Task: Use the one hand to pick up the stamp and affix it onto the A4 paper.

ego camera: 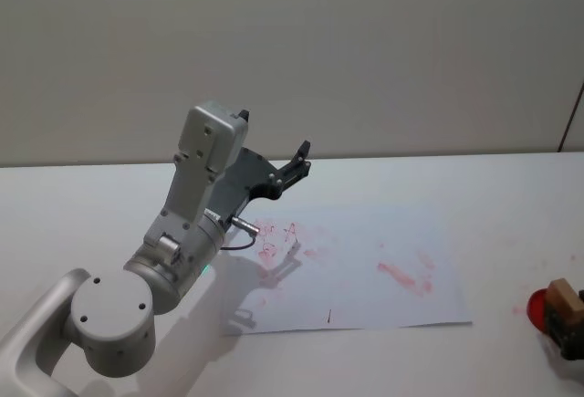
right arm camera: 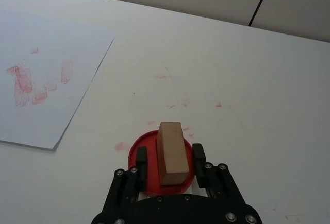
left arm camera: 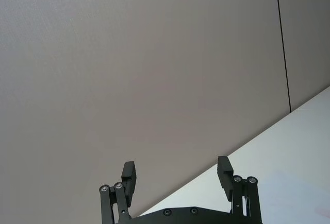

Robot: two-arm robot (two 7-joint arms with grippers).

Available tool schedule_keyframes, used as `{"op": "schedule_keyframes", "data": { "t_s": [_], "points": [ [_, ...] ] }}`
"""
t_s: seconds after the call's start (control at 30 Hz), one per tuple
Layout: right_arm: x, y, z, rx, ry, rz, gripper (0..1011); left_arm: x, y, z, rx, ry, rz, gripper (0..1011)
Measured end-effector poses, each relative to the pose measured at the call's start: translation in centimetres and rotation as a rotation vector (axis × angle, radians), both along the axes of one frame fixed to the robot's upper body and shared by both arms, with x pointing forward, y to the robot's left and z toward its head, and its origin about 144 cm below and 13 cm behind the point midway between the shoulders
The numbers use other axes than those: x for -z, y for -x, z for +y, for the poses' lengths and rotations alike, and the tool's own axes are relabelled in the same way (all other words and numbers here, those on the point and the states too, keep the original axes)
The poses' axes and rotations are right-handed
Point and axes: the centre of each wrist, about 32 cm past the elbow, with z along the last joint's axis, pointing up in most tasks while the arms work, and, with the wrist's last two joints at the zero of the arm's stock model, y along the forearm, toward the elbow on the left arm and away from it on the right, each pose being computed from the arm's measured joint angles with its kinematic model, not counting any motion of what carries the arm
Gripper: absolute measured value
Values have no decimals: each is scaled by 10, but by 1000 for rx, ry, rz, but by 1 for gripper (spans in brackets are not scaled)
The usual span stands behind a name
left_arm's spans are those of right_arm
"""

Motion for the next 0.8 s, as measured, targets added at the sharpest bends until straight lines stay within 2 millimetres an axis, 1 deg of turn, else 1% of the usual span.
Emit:
{"op": "schedule_keyframes", "data": {
  "t_s": [0.07,0.2,0.27,0.33,0.43,0.8],
  "points": [
    [0,0,0,0,0,1,474,0,0,0,0,0,0,1001],
    [0,0,0,0,0,2,363,0,0,0,0,0,0,1001],
    [1,0,0,1,0,3,284,0,0,0,0,0,0,1001],
    [1,0,0,1,0,3,247,0,0,0,0,0,0,1001],
    [1,0,0,1,0,4,219,0,0,0,0,0,0,1001],
    [-2,-4,2,-14,-9,-34,220,0,0,0,0,0,0,1001]
  ]
}}
